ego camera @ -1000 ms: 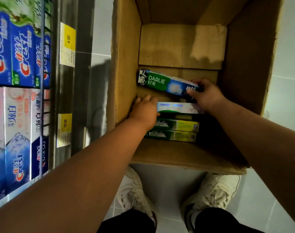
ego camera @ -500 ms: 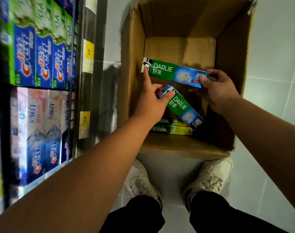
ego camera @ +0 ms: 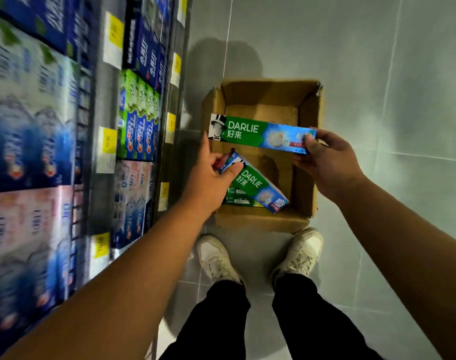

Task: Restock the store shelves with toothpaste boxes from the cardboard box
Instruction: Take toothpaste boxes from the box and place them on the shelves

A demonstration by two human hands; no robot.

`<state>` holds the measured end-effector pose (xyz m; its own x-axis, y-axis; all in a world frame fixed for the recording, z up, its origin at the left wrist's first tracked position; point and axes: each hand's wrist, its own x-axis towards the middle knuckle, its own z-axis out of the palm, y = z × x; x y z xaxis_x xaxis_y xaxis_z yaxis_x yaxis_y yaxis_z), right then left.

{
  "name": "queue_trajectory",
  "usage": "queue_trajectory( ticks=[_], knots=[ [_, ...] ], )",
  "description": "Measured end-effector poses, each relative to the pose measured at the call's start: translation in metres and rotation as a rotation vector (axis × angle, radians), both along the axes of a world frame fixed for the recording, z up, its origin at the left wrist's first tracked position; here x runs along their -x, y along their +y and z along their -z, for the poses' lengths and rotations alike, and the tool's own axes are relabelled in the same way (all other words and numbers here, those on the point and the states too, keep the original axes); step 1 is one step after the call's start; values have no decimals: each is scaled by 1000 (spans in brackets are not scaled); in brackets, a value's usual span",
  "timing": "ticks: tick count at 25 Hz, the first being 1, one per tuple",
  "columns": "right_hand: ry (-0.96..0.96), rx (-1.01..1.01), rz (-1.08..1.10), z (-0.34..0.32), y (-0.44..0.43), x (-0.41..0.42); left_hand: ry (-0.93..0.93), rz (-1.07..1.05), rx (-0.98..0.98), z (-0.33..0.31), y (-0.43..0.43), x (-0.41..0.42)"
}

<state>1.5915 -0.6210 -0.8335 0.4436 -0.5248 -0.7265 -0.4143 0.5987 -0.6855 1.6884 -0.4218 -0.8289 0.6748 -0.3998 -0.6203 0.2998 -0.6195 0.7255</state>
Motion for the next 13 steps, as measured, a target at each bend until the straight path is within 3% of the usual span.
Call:
queue_trajectory(
  ticks=[5,13],
  knots=[
    [-43,103,-75,-120,11,-10,-36,-87,62,-110,22,-11],
    [-191,140,9,-309,41,-9,-128,-168,138,-297,51,0]
  ],
)
